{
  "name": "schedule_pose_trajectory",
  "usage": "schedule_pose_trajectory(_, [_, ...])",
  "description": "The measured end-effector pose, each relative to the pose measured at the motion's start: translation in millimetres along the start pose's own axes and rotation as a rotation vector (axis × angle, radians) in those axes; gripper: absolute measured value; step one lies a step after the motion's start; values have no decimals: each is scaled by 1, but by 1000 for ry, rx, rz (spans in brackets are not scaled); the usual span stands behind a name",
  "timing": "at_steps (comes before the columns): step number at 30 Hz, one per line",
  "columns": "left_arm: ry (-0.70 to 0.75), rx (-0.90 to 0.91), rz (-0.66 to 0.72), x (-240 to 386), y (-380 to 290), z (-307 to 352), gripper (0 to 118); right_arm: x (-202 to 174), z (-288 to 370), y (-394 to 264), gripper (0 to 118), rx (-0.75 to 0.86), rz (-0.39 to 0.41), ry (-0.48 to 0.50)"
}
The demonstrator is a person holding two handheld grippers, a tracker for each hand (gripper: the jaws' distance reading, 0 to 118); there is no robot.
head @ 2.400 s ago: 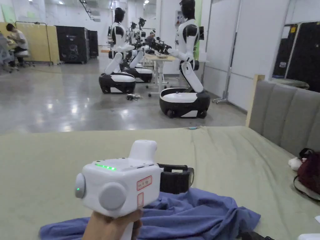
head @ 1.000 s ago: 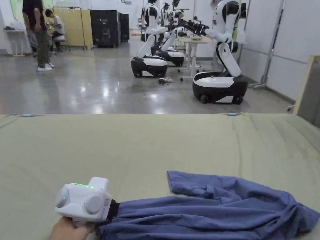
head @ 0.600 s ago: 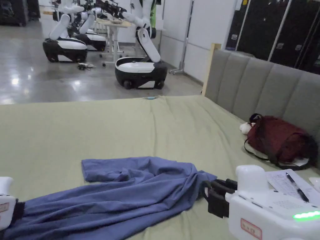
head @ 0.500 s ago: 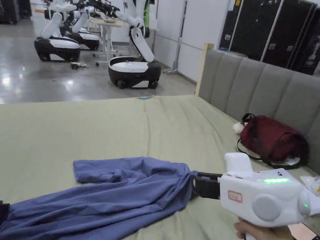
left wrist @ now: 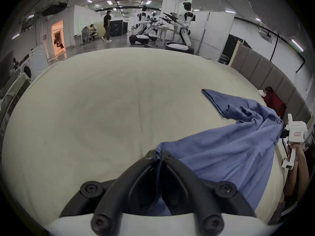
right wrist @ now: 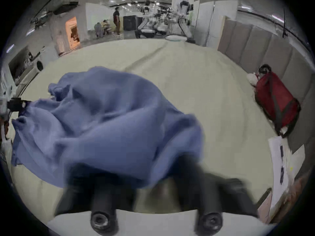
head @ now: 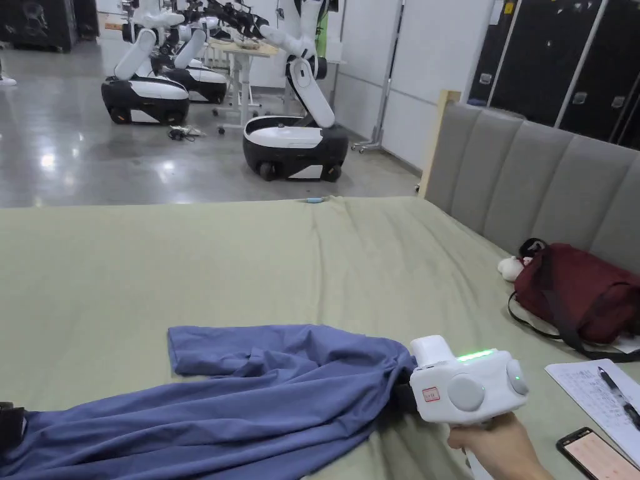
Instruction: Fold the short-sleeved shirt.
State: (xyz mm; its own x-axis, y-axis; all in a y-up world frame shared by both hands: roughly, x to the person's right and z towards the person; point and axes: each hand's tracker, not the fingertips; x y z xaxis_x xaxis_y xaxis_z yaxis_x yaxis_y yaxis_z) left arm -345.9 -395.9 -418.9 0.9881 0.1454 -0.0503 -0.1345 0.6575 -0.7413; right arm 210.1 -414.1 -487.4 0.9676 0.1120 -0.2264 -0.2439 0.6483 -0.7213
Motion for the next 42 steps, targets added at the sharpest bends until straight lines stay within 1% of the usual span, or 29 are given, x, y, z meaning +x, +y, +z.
schedule_pose_trajectory(1, [-4,4,3,-1,0,0,0,-6,7,1,17,21,26,-37])
schedule_pose_trajectory(3, [-12,11,10,-3,3,3,0,-16,20,2,17,23,40,-34])
schedule_pose_trajectory(5, [-27,81,14,-2,4,15,0,-23,38,4,17,67,56,-52])
schedule_pose_trajectory(6, [-40,131,31,-3,7,25,0,-24,49,6,17,114,51,-52])
schedule_pose_trajectory(9, [-156,279,109,-5,22,67,0,-35,90,23,17,255,14,19])
schedule_pose_trajectory(10, [-180,310,111,-3,33,81,0,-37,103,34,17,288,13,39])
schedule_pose_trajectory(11, [-188,336,102,0,47,96,0,-44,115,48,17,340,19,31])
schedule_pose_trajectory(13, [-197,398,86,10,78,128,0,-57,140,83,17,407,32,57])
schedule_pose_trajectory(14, [-197,419,81,13,94,142,0,-61,149,102,17,419,34,85])
schedule_pose_trajectory(15, [-182,462,65,15,113,158,0,-68,160,122,17,453,40,91])
schedule_pose_trajectory(17, [-143,514,56,19,149,185,0,-80,176,159,17,473,45,72])
schedule_pose_trajectory(18, [-116,560,60,16,167,200,0,-84,186,179,17,515,45,58])
schedule_pose_trajectory(19, [-85,592,73,13,186,213,0,-88,196,197,17,539,58,43])
schedule_pose_trajectory(22, [-25,665,135,-3,232,249,0,-93,223,250,17,577,64,-15])
schedule_pose_trajectory(24, [33,700,141,-17,258,270,0,-91,239,282,17,598,34,-39])
schedule_pose_trajectory(25, [69,718,157,-24,269,280,0,-89,246,298,17,603,9,-69])
schedule_pose_trajectory(28, [115,748,182,-48,293,300,0,-82,261,339,17,605,-36,-140])
schedule_pose_trajectory(29, [134,758,207,-56,299,304,0,-79,265,354,17,590,-35,-148])
schedule_pose_trajectory(30, [146,760,212,-64,305,308,0,-75,268,366,17,591,-65,-155])
schedule_pose_trajectory(31, [171,766,240,-71,310,312,0,-70,270,378,17,589,-88,-153])
schedule_pose_trajectory(32, [171,768,266,-77,314,315,0,-67,273,388,17,568,-124,-142])
schedule_pose_trajectory(33, [163,783,281,-83,317,318,0,-64,275,398,17,567,-139,-119])
schedule_pose_trajectory(34, [146,796,301,-88,323,322,0,-64,280,405,17,574,-143,-105])
schedule_pose_trajectory(36, [115,815,311,-91,330,328,0,-67,285,417,17,580,-154,-122])
schedule_pose_trajectory(41, [140,828,248,-82,338,330,0,-80,290,427,17,587,-147,-118])
schedule_pose_trajectory(42, [140,825,246,-82,337,329,0,-80,288,426,17,582,-156,-113])
